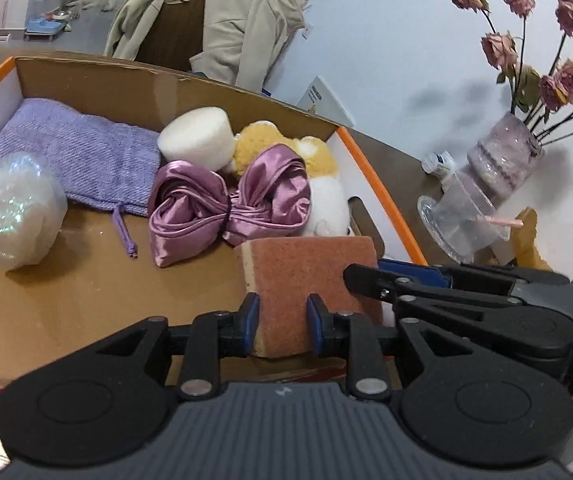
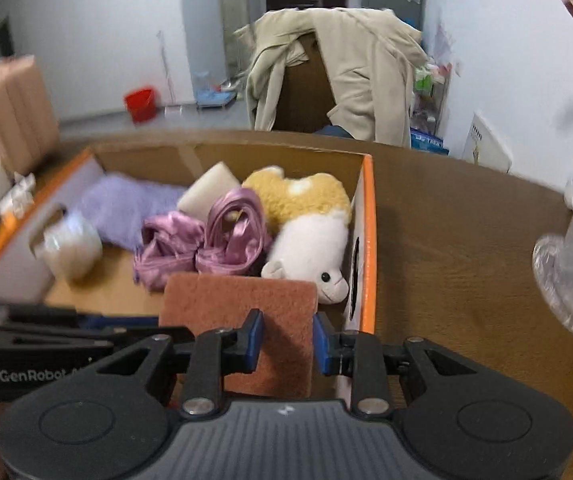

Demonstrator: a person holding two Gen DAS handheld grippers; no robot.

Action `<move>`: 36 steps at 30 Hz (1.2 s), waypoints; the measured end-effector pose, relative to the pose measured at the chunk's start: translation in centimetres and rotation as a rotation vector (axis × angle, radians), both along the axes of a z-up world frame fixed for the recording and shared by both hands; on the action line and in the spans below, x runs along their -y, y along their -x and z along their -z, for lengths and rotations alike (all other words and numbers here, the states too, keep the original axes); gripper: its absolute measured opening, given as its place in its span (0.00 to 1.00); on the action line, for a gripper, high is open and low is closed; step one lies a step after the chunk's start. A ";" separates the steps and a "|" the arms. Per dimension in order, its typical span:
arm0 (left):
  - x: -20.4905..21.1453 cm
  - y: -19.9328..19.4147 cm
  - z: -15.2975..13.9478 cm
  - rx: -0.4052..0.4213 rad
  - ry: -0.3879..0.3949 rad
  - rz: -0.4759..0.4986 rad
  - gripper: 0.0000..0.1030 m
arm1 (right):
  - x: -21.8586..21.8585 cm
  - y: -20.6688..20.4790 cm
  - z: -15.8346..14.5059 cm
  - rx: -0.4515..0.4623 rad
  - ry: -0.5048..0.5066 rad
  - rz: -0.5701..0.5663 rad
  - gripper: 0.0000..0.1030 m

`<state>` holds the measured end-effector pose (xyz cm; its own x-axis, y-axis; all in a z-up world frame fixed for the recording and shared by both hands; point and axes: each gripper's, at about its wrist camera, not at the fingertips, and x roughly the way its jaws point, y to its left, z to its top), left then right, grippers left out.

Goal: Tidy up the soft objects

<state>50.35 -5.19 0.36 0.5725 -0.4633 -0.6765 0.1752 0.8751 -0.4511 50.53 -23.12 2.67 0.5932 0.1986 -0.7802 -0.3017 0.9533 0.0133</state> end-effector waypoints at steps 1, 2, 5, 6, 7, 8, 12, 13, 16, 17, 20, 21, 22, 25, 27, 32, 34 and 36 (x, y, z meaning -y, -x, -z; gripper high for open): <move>0.1 0.0 -0.1 -0.005 -0.003 0.003 0.31 | -0.2 -0.1 -0.2 -0.022 0.011 -0.012 0.25; 0.1 0.0 -0.2 -0.008 -0.001 0.004 0.32 | -0.4 -0.4 -0.3 -0.042 0.015 -0.022 0.26; -0.3 0.3 -0.4 0.007 0.015 0.041 0.32 | 0.2 -0.7 -1.1 -0.083 0.018 -0.048 0.26; -0.5 0.5 -0.5 0.019 0.018 0.045 0.32 | 0.4 -0.4 -1.7 -0.058 0.022 -0.049 0.26; -0.5 0.6 -0.7 0.026 0.013 0.042 0.32 | 0.7 -0.6 -2.5 -0.027 0.013 -0.040 0.26; -0.6 0.7 -0.8 0.030 0.010 0.040 0.32 | 0.9 -0.5 -3.2 0.005 0.005 -0.032 0.26; -0.6 1.0 -1.1 0.037 -0.001 0.039 0.32 | -0.1 -0.5 -3.7 0.101 -0.004 -0.047 0.13; -0.8 1.2 -1.3 0.044 -0.003 0.037 0.32 | -0.5 -0.8 -3.1 0.101 0.012 -0.048 0.12; -1.7 2.3 -1.9 0.073 -0.006 0.026 0.32 | -1.2 -1.5 -0.2 0.031 0.029 -0.048 0.07; -2.1 2.6 -2.1 0.085 -0.017 0.025 0.32 | -1.3 -1.4 0.7 0.020 0.032 -0.044 0.06; -3.3 3.7 -2.6 0.110 -0.061 0.001 0.33 | -1.3 -0.7 0.6 0.058 0.035 -0.028 0.07; -3.9 4.1 -2.8 0.114 -0.074 -0.006 0.33 | -1.3 -0.5 0.2 0.064 0.035 -0.034 0.07; -4.4 4.6 -3.1 0.121 -0.089 -0.013 0.33 | -1.3 -0.1 -0.4 0.075 0.034 -0.036 0.07; -6.1 7.0 -4.9 0.178 -0.142 -0.013 0.33 | -0.9 1.6 -2.7 0.125 0.028 -0.041 0.10; -7.2 9.2 -6.5 0.235 -0.191 -0.012 0.37 | 0.0 3.6 -5.1 0.167 0.002 -0.046 0.12; -9.2 16.5 -10.5 0.427 -0.353 -0.027 0.63 | 2.0 9.5 -9.8 0.257 -0.051 -0.072 0.17; -9.6 20.1 -11.5 0.496 -0.404 -0.067 0.72 | 2.7 13.0 -11.1 0.305 -0.078 -0.095 0.22; -9.8 23.4 -11.9 0.545 -0.424 -0.097 0.86 | 3.4 16.5 -11.6 0.344 -0.116 -0.109 0.41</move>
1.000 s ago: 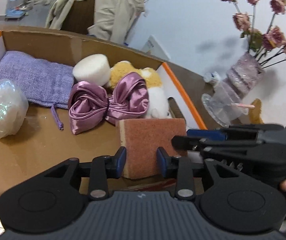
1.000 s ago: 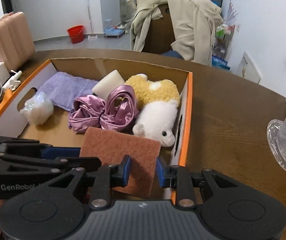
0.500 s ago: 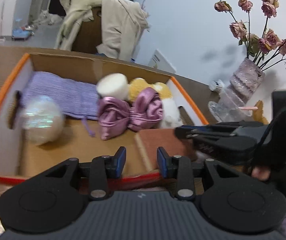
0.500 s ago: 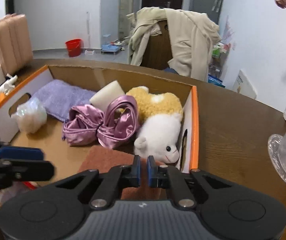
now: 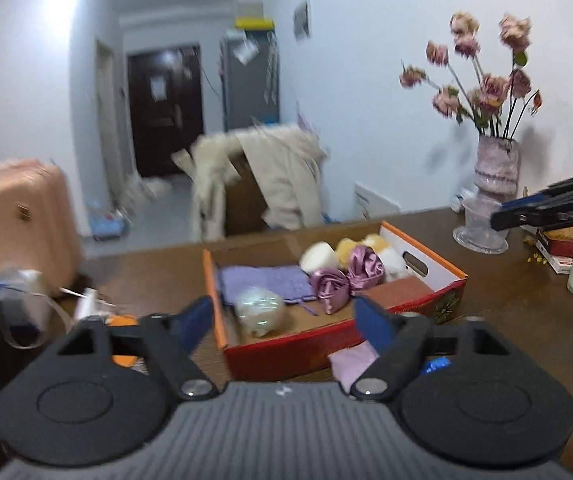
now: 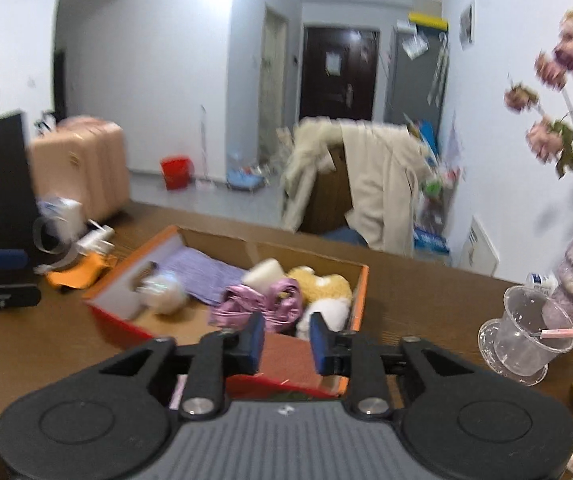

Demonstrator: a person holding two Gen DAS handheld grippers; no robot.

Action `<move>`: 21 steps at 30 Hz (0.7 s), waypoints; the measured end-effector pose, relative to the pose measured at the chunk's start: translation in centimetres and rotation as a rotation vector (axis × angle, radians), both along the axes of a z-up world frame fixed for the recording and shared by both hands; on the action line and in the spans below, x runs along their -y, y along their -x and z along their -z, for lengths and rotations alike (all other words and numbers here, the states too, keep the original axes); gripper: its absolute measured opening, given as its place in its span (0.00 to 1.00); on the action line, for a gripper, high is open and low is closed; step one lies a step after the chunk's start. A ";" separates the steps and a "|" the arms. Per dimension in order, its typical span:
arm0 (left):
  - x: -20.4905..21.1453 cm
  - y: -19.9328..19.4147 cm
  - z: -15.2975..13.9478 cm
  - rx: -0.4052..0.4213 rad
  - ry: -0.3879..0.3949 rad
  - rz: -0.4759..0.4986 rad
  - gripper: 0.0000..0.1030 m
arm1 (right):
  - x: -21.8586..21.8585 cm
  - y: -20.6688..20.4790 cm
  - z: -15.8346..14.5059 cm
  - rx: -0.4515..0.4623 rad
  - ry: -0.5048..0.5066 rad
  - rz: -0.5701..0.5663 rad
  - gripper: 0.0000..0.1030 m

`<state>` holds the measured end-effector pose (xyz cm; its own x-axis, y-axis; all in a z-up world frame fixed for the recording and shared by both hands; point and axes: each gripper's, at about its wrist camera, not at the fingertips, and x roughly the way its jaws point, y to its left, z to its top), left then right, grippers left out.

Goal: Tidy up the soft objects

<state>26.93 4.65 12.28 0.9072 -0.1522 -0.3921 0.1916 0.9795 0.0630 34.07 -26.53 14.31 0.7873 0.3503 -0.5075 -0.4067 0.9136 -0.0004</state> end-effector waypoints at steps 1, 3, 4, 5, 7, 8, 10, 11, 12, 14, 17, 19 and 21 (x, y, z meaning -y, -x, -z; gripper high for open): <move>0.0 1.8 0.0 0.027 -0.003 -0.007 0.87 | 0.2 1.8 0.0 0.022 -0.019 -0.005 0.46; 0.3 5.0 0.4 0.057 -0.004 -0.015 0.96 | 0.7 5.7 0.4 0.072 -0.052 -0.021 0.56; 0.4 6.6 0.8 0.069 0.012 -0.016 0.98 | 0.7 7.2 0.7 0.089 -0.060 -0.028 0.58; 0.5 8.0 1.3 0.072 0.029 -0.011 0.98 | 0.8 8.8 1.2 0.105 -0.075 -0.030 0.63; 0.9 10.6 2.4 0.059 0.068 -0.003 0.99 | 1.1 12.2 2.6 0.121 -0.109 -0.024 0.71; 1.0 11.6 2.9 0.047 0.089 -0.002 0.99 | 1.2 13.3 3.4 0.121 -0.128 -0.016 0.72; 1.4 13.2 4.1 0.011 0.132 0.007 1.00 | 1.6 15.4 5.2 0.086 -0.169 0.001 0.73; 1.6 13.7 4.5 -0.002 0.137 0.014 1.00 | 1.9 16.2 6.0 0.064 -0.187 0.006 0.73; 1.9 14.0 4.9 -0.013 0.134 0.015 1.00 | 2.2 16.9 6.8 0.046 -0.206 0.012 0.73; 2.4 14.2 5.2 -0.027 0.107 0.014 1.00 | 2.7 17.7 7.9 0.015 -0.215 0.013 0.73; 3.2 13.6 5.3 -0.031 0.095 0.022 1.00 | 2.9 18.1 8.5 0.012 -0.196 0.033 0.73; 3.8 13.0 5.5 -0.035 0.098 0.029 1.00 | 3.2 17.9 8.8 0.010 -0.215 0.042 0.73; 4.3 12.1 5.9 -0.048 0.100 0.031 1.00 | 3.2 17.4 9.3 -0.002 -0.222 0.043 0.73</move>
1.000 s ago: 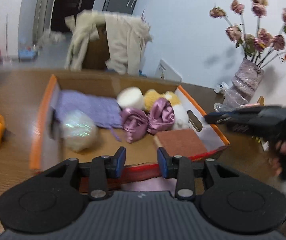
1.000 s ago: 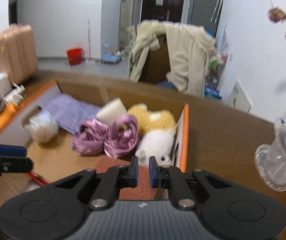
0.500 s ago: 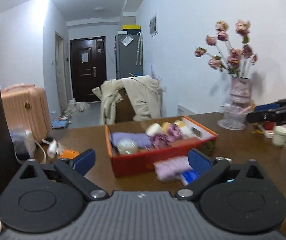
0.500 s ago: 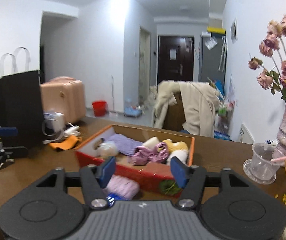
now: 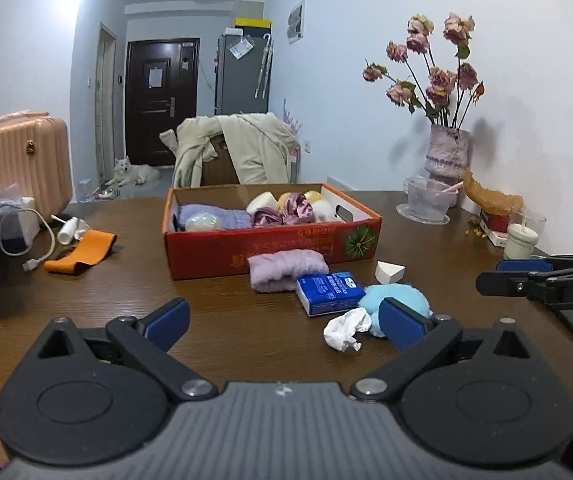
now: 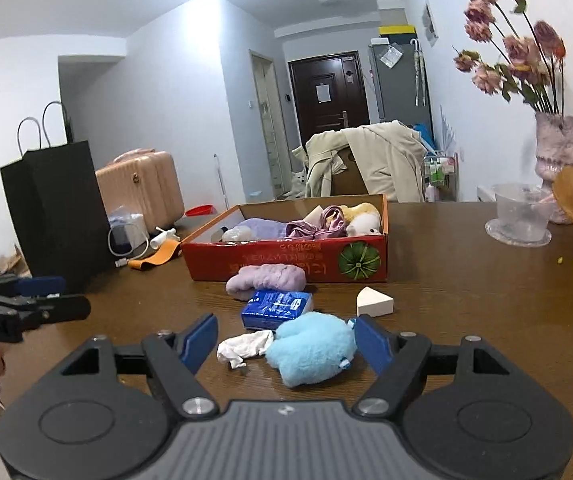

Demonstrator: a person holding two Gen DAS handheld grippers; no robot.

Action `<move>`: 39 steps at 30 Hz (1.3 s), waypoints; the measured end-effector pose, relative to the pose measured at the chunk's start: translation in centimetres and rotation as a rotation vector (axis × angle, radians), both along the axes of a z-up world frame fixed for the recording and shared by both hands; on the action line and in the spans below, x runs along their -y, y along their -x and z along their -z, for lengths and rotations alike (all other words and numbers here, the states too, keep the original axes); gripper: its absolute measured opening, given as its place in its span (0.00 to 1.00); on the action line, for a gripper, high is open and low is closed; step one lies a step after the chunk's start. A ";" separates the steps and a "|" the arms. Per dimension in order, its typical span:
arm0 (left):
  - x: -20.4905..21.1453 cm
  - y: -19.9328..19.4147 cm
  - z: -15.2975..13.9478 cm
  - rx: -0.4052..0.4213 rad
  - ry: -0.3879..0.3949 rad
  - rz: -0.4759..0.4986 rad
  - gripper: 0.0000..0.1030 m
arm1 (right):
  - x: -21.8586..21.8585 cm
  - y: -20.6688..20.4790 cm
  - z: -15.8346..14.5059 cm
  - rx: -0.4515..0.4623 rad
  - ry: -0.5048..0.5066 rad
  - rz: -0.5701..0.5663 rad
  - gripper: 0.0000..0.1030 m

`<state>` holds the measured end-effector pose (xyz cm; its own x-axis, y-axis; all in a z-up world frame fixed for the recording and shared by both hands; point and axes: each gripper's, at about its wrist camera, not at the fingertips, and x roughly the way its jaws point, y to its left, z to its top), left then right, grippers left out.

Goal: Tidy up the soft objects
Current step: 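Grasp the lavender towel with both grippers together, then lower the lavender towel into the box and open both grippers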

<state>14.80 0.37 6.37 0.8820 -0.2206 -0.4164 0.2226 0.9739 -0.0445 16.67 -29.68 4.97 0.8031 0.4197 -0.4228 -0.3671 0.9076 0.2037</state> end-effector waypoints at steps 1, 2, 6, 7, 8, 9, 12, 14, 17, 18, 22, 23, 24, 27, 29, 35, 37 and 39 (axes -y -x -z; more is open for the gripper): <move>0.1 -0.6 0.3 -0.011 0.003 -0.003 0.99 | -0.1 -0.4 0.4 -0.010 -0.001 0.003 0.73; 0.1 -1.2 0.6 -0.021 0.008 -0.003 0.99 | -0.1 -0.9 0.7 -0.021 -0.007 0.006 0.73; -0.1 -5.3 1.4 -0.054 0.055 -0.021 0.96 | -0.6 -4.3 1.8 -0.076 -0.050 0.014 0.71; -0.3 -6.6 1.5 -0.061 0.070 -0.027 0.94 | -0.9 -5.3 1.9 -0.085 -0.055 0.017 0.71; -0.5 -8.1 1.7 -0.070 0.086 -0.032 0.87 | -1.2 -6.7 2.1 -0.095 -0.063 0.020 0.69; -0.7 -10.0 1.9 -0.085 0.105 -0.036 0.80 | -1.6 -7.9 2.2 -0.102 -0.070 0.017 0.66; -1.2 -15.5 2.9 -0.159 0.168 -0.017 0.66 | -3.5 -12.8 2.8 -0.130 -0.085 -0.018 0.59; -1.3 -19.2 4.1 -0.215 0.194 0.008 0.66 | -4.7 -16.0 3.4 -0.167 -0.095 -0.041 0.53; -1.7 -22.8 6.2 -0.277 0.234 0.010 0.61 | -6.8 -20.6 4.8 -0.237 -0.079 -0.044 0.44; -2.0 -23.6 6.9 -0.293 0.266 0.018 0.58 | -7.4 -21.7 5.4 -0.256 -0.069 -0.036 0.39; -3.0 -24.9 9.3 -0.360 0.375 0.062 0.33 | -8.1 -23.4 7.3 -0.292 -0.119 -0.044 0.25; -3.1 -24.8 9.3 -0.354 0.381 0.058 0.29 | -8.2 -23.3 7.3 -0.284 -0.111 -0.045 0.24; -3.2 -24.7 9.2 -0.351 0.384 0.058 0.25 | -8.3 -23.1 7.2 -0.275 -0.098 -0.054 0.23; -3.2 -24.5 8.9 -0.339 0.383 0.054 0.20 | -8.4 -23.0 7.2 -0.263 -0.093 -0.061 0.20; -3.2 -24.3 8.7 -0.335 0.381 0.052 0.18 | -8.6 -22.9 7.0 -0.254 -0.092 -0.066 0.18; -3.4 -21.1 5.2 -0.249 0.351 0.037 0.17 | -9.1 -20.3 3.7 -0.165 -0.091 -0.101 0.13; -3.7 -18.6 3.7 -0.208 0.354 0.031 0.17 | -9.5 -18.1 1.9 -0.119 -0.091 -0.125 0.13; -4.3 -16.0 2.7 -0.186 0.373 0.029 0.17 | -9.8 -16.0 0.7 -0.087 -0.084 -0.145 0.13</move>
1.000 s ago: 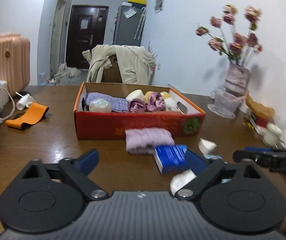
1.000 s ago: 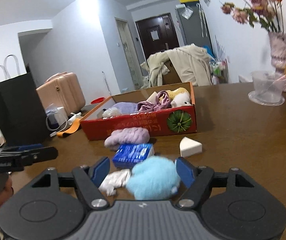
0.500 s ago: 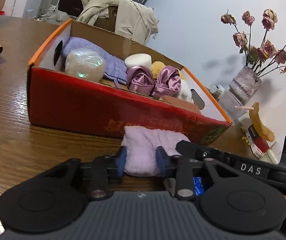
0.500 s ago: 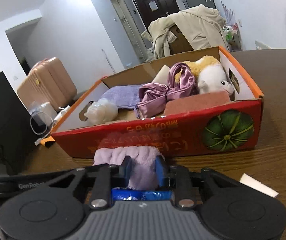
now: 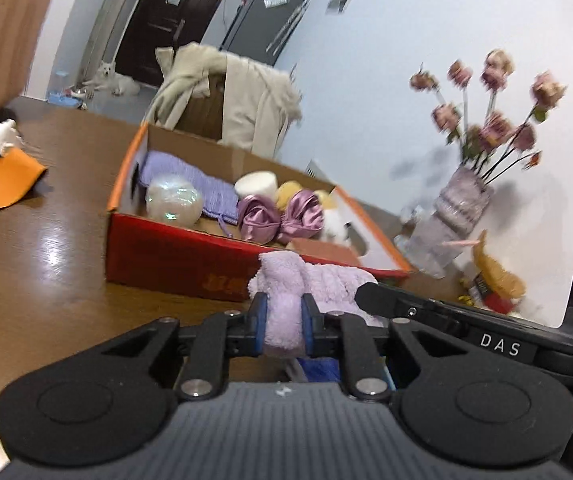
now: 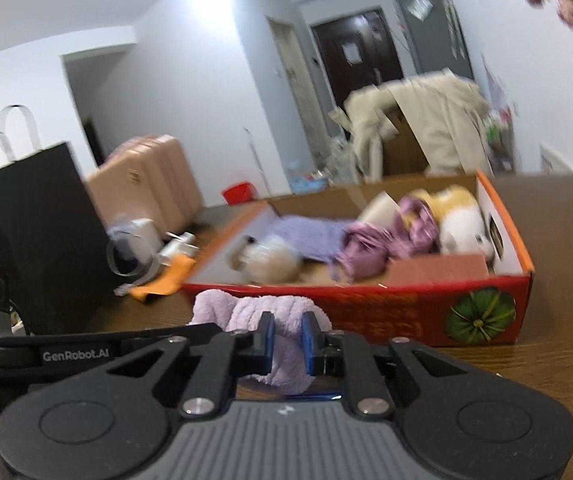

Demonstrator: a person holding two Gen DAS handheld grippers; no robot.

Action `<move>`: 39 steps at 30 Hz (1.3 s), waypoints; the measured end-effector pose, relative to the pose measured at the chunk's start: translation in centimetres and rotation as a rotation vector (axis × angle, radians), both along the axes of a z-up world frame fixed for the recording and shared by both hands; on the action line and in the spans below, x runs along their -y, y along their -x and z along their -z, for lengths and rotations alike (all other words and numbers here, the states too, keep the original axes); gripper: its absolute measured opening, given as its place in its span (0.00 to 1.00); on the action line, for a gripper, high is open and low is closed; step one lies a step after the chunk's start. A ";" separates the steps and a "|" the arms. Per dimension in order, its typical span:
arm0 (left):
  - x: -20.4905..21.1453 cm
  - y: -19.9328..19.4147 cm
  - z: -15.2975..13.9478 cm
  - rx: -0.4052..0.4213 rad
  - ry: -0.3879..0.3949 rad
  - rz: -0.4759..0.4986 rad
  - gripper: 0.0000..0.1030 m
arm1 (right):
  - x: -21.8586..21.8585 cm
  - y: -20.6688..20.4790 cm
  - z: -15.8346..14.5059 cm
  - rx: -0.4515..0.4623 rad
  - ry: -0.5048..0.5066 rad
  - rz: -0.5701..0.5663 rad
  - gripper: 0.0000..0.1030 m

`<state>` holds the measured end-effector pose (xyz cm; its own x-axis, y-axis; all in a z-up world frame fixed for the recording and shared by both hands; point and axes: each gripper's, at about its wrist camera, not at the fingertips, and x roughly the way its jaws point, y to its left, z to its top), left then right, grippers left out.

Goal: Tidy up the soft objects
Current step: 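Lower the lavender towel into the box and open both grippers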

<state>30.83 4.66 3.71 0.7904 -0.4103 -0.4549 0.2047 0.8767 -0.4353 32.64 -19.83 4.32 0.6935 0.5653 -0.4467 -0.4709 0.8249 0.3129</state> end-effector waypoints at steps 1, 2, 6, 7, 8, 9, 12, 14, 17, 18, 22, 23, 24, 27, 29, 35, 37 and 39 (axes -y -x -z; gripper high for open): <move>-0.3 1.1 -0.4 0.009 0.009 -0.003 0.17 | -0.2 1.1 -0.5 0.013 0.001 -0.009 0.13; -0.6 2.0 -0.7 0.015 0.016 -0.004 0.17 | -0.3 2.0 -0.8 0.020 0.001 -0.017 0.13; -1.1 4.5 -1.4 0.020 0.019 -0.015 0.17 | -0.7 4.2 -1.5 0.019 -0.014 -0.024 0.13; -1.1 4.9 -1.7 0.026 0.016 -0.017 0.17 | -0.8 4.6 -1.7 0.017 -0.016 -0.022 0.13; -1.2 5.4 -1.9 0.034 0.018 -0.016 0.17 | -1.0 5.0 -1.8 0.019 -0.012 -0.019 0.13; -1.3 5.7 -2.2 0.044 0.021 -0.015 0.17 | -1.1 5.3 -2.0 0.024 -0.009 -0.018 0.13; -1.6 5.8 -3.1 0.072 0.030 -0.010 0.17 | -1.0 5.4 -2.7 0.039 -0.012 -0.013 0.13; -1.8 4.7 -3.8 0.084 0.033 -0.001 0.17 | -1.2 4.3 -3.5 0.052 -0.007 -0.009 0.13; -2.6 0.7 -5.0 0.067 0.044 -0.004 0.17 | -1.9 0.7 -4.7 0.059 0.002 -0.018 0.13; -2.9 -1.0 -5.3 0.052 0.042 -0.005 0.17 | -2.3 -1.3 -5.1 0.045 0.003 -0.022 0.13; -3.5 -8.2 -4.7 -0.047 -0.022 -0.041 0.17 | -4.3 -8.6 -4.7 -0.027 0.038 -0.030 0.13; -3.5 -9.7 -4.2 -0.075 -0.050 -0.065 0.17 | -4.9 -10.3 -4.1 -0.058 0.049 -0.041 0.13; -3.3 -11.3 -3.4 -0.110 -0.087 -0.074 0.17 | -5.5 -12.3 -3.2 -0.100 0.054 -0.045 0.13; -2.9 -14.7 -1.0 -0.196 -0.175 -0.098 0.21 | -7.4 -16.6 -0.2 -0.211 0.106 -0.048 0.13; -2.7 -15.3 0.1 -0.198 -0.241 -0.098 0.23 | -8.4 -18.3 1.7 -0.284 0.142 -0.055 0.13; -3.3 -12.9 -0.7 -0.074 -0.274 -0.067 0.48 | -9.4 -19.3 3.6 -0.347 0.164 -0.079 0.16; -3.9 -12.3 -1.7 -0.041 -0.277 -0.098 0.48 | -9.4 -19.0 3.1 -0.337 0.164 -0.090 0.18; -4.4 -11.9 -2.7 -0.014 -0.288 -0.111 0.48 | -8.8 -18.5 2.0 -0.315 0.148 -0.103 0.27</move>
<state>42.71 9.03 6.37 0.8158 -0.1747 -0.5513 0.0964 0.9810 -0.1682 51.15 -10.99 2.28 0.4511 0.5383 -0.7119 -0.4538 0.8252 0.3364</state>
